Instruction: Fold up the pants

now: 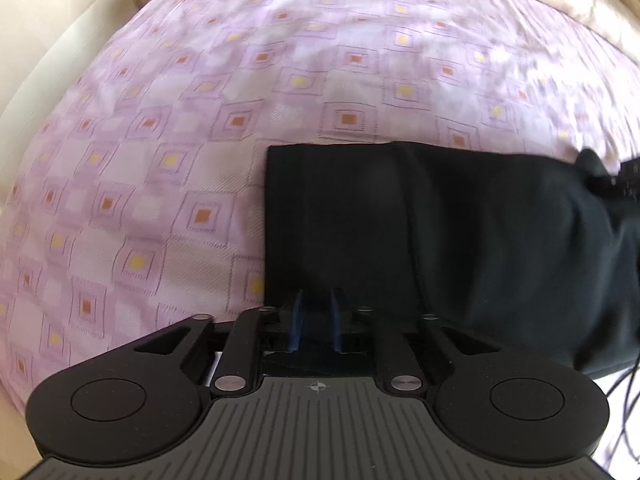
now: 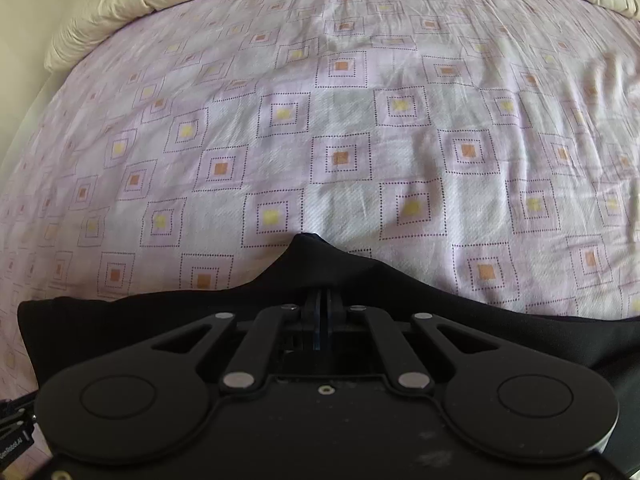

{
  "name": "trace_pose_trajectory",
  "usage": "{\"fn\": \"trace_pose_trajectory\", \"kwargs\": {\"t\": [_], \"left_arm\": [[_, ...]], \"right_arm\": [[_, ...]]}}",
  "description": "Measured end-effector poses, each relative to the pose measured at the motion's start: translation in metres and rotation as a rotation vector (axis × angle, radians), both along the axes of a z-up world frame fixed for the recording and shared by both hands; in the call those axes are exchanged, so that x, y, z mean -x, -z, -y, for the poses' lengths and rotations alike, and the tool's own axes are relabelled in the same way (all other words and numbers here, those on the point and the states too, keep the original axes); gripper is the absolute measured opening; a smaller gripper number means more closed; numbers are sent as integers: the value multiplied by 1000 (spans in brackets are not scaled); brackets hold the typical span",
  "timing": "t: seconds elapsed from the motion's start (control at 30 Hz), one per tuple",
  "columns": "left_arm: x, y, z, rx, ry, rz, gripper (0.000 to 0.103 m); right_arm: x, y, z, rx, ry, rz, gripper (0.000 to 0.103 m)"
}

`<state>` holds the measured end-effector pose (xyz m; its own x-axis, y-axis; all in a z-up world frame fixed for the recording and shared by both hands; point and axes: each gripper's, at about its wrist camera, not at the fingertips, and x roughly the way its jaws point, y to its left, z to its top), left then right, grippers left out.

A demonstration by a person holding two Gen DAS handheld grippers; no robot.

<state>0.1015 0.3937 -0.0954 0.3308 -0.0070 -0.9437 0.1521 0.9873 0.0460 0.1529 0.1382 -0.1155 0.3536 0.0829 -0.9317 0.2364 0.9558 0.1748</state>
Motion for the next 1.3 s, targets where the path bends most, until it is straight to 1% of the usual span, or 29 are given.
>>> {"fn": "trace_pose_trajectory", "kwargs": {"t": [0.03, 0.07, 0.1, 0.13, 0.2, 0.23, 0.3, 0.37, 0.43, 0.53, 0.6, 0.67, 0.73, 0.83, 0.9, 1.03, 1.13, 1.2, 1.3], "left_arm": [[1, 1, 3, 19, 30, 3, 53], [1, 2, 7, 41, 64, 0, 65], [2, 5, 12, 58, 103, -7, 84], [4, 8, 17, 49, 135, -10, 88], [8, 11, 26, -7, 172, 5, 90], [9, 12, 28, -19, 176, 8, 90], [9, 9, 25, -6, 154, 11, 88], [9, 1, 15, 35, 98, 14, 79], [10, -9, 1, 96, 40, 3, 69], [19, -24, -27, 187, -67, 7, 69], [27, -27, -45, 254, -140, -14, 69], [35, -24, -62, 316, -203, -45, 69], [37, -16, -71, 354, -246, -86, 69], [40, -1, -77, 388, -275, -138, 69], [42, 6, -78, 422, -276, -151, 69], [34, 10, -74, 484, -286, -108, 70], [25, 15, -71, 522, -325, -101, 70], [22, 17, -69, 534, -344, -87, 70], [20, 16, -65, 567, -331, -74, 70]], "right_arm": [[-1, 0, -1, 5, -4, -5, 2], [-1, 0, -2, 9, -8, -7, 2], [-2, 1, -3, 13, -12, -7, 2], [-4, 2, -3, 15, -15, -5, 2], [-5, 2, -6, 18, -17, -2, 2], [-5, 2, -7, 18, -16, -3, 2], [-4, 2, -7, 16, -19, -7, 2], [-5, 1, -5, 12, -28, -11, 2], [-5, 0, -3, 4, -32, -14, 2], [-6, 0, 0, -4, -33, -15, 2], [-7, -1, 1, -6, -31, -15, 2], [-7, -1, 2, -9, -28, -17, 2], [-8, -1, 2, -9, -26, -18, 2], [-9, -1, 2, -7, -24, -19, 2], [-9, 0, 1, -5, -24, -20, 2], [-10, 0, -1, 4, -36, -26, 2], [-10, 0, -2, 8, -43, -30, 2], [-10, 0, -2, 8, -43, -31, 2], [-10, -1, -3, 10, -45, -32, 2]]}}
